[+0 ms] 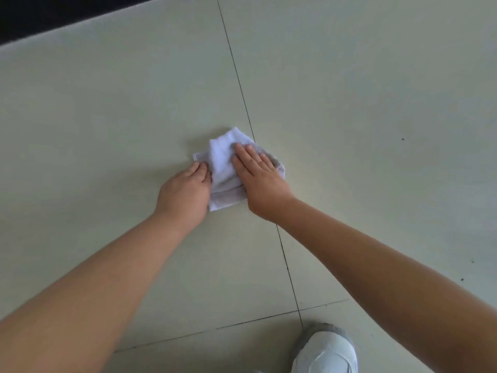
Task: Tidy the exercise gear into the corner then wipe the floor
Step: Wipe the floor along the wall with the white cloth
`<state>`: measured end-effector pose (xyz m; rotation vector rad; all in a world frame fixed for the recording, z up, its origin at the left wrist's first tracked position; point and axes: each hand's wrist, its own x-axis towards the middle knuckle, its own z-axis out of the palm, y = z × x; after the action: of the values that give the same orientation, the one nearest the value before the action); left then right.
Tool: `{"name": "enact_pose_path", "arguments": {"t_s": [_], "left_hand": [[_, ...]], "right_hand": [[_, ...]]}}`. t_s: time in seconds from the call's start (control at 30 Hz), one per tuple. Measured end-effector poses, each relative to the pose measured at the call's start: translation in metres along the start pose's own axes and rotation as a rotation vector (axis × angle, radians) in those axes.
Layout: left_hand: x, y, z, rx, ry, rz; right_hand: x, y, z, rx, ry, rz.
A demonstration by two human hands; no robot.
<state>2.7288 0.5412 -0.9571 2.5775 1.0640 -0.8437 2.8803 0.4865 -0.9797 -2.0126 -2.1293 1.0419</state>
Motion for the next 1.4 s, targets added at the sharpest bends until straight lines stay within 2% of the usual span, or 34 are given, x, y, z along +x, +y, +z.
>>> {"name": "enact_pose_path", "arguments": {"t_s": [0.07, 0.13, 0.23, 0.27, 0.33, 0.37, 0.4, 0.43, 0.5, 0.53, 0.6, 0.63, 0.77, 0.93, 1.0, 1.1, 1.13, 1.17, 1.23, 1.27, 1.33, 1.37, 1.4], "left_hand": [[-0.013, 0.011, 0.009, -0.002, -0.022, 0.025], [-0.022, 0.029, 0.013, 0.032, 0.077, 0.044], [-0.027, 0.073, 0.023, -0.011, 0.135, 0.117], [-0.031, 0.091, 0.017, 0.017, 0.138, 0.125], [-0.028, 0.118, -0.002, 0.137, 0.043, 0.184], [-0.024, 0.127, -0.003, 0.174, -0.058, 0.211], [-0.02, 0.132, -0.001, 0.122, -0.085, 0.218], [-0.013, 0.134, -0.004, 0.103, -0.07, 0.209], [-0.008, 0.13, -0.018, 0.134, 0.087, 0.119], [-0.002, 0.125, -0.02, 0.153, 0.034, 0.108], [0.022, 0.112, -0.015, 0.228, 0.093, 0.154], [0.029, 0.104, -0.027, 0.175, 0.053, 0.135], [0.043, 0.073, -0.045, 0.205, 0.1, 0.054], [0.028, 0.041, -0.038, -0.028, 0.093, -0.034], [0.012, 0.038, -0.025, -0.109, 0.088, 0.044], [-0.019, 0.049, -0.005, -0.09, 0.209, 0.321], [-0.03, 0.058, -0.001, -0.07, 0.156, 0.385], [-0.041, 0.069, -0.001, -0.047, 0.003, 0.407], [-0.054, 0.095, 0.007, -0.033, -0.281, 0.46], [-0.056, 0.106, 0.005, -0.082, -0.353, 0.483], [-0.054, 0.114, 0.0, -0.19, -0.384, 0.527], [-0.048, 0.113, -0.004, -0.244, -0.343, 0.503], [-0.041, 0.109, -0.007, -0.263, -0.283, 0.473]], "right_hand": [[-0.031, -0.002, 0.016, 0.03, 0.037, 0.011], [-0.061, 0.005, 0.033, -0.004, 0.103, 0.056], [-0.115, 0.021, 0.049, -0.065, 0.117, 0.16], [-0.132, 0.027, 0.051, -0.061, 0.138, 0.196], [-0.154, 0.037, 0.051, -0.117, 0.184, 0.26], [-0.157, 0.042, 0.05, -0.121, 0.162, 0.276], [-0.155, 0.045, 0.048, -0.102, 0.13, 0.314], [-0.15, 0.048, 0.045, -0.071, 0.112, 0.365], [-0.132, 0.051, 0.031, -0.042, 0.12, 0.408], [-0.121, 0.052, 0.023, -0.014, 0.101, 0.411], [-0.094, 0.058, 0.008, -0.025, 0.12, 0.425], [-0.079, 0.057, -0.001, -0.035, 0.133, 0.419], [-0.029, 0.046, -0.028, -0.033, 0.119, 0.36], [-0.011, 0.029, -0.023, -0.038, 0.201, 0.24], [-0.025, 0.022, -0.012, -0.049, 0.254, 0.115], [-0.068, 0.019, 0.01, -0.089, 0.243, -0.004], [-0.085, 0.013, 0.013, -0.112, 0.166, -0.008], [-0.1, 0.008, 0.013, -0.132, 0.03, 0.023], [-0.126, 0.002, 0.006, -0.182, -0.409, 0.122], [-0.135, 0.002, 0.0, -0.17, -0.555, 0.158], [-0.147, -0.001, -0.018, -0.17, -0.652, 0.26], [-0.149, 0.002, -0.025, -0.156, -0.61, 0.305], [-0.151, 0.005, -0.033, -0.118, -0.488, 0.341]]}}
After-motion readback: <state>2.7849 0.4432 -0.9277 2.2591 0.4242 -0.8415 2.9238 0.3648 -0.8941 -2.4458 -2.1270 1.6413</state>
